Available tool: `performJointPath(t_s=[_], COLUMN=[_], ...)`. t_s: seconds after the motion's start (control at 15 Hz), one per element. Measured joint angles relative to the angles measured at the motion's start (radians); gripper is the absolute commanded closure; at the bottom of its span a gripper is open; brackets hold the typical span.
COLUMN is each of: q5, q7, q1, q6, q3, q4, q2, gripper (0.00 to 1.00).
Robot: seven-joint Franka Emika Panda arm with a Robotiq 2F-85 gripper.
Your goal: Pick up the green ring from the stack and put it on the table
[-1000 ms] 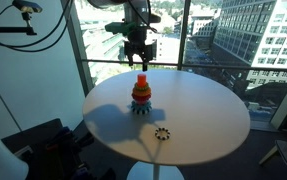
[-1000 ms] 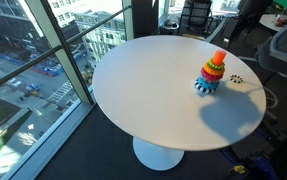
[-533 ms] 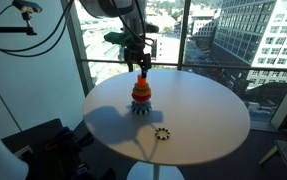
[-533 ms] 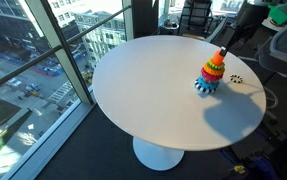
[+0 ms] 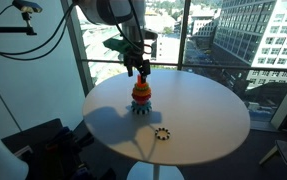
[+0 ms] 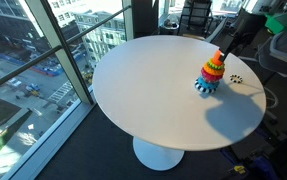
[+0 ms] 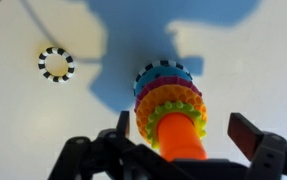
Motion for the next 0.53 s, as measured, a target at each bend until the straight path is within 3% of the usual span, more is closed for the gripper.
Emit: performJointPath(t_s=[0.53], q5=[0.000], q7=[0.000], q1=[0.000], q6=[0.061], q3=[0.000], q4=[-0.005], q2=[0.050], gripper=[0.00])
